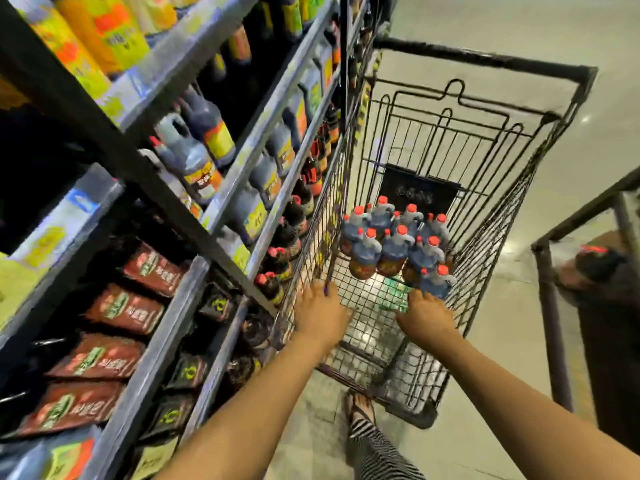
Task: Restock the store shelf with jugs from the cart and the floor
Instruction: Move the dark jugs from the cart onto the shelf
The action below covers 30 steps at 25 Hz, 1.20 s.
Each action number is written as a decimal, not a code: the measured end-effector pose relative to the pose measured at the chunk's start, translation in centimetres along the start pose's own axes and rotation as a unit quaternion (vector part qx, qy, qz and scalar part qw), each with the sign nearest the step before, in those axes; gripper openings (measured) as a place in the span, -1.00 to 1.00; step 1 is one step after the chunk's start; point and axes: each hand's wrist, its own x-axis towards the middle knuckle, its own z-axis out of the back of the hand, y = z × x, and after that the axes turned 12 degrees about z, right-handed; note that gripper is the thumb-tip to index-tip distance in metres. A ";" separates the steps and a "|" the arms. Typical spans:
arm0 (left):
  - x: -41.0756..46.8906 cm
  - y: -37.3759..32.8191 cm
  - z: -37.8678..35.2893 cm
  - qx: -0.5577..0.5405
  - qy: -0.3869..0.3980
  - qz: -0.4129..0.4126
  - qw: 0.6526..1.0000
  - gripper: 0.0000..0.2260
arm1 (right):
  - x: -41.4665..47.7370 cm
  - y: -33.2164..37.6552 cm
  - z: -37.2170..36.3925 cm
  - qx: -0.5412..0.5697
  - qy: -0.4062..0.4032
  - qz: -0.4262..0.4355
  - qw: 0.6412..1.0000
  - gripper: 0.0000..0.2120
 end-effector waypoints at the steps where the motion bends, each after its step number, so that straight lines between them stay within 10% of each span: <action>1: 1.3 -0.8 -0.4 0.008 0.007 -0.007 1.000 -0.36 | 1.1 -1.3 -0.4 0.004 0.011 -0.008 1.000 -0.52; 10: 14.9 -8.8 -4.9 -0.043 0.026 -0.044 0.998 -0.23 | 11.6 -9.9 -3.4 0.081 -0.029 -0.078 0.993 -0.35; 20: 28.6 -9.3 -9.3 -0.196 -0.004 -0.123 0.973 -0.49 | 17.0 -12.6 -7.8 0.175 -0.119 -0.137 0.968 -0.66; 30: 31.4 -9.1 -7.8 -0.113 0.044 -0.240 0.963 -0.54 | 15.8 -11.8 -6.6 0.163 -0.028 -0.087 0.982 -0.69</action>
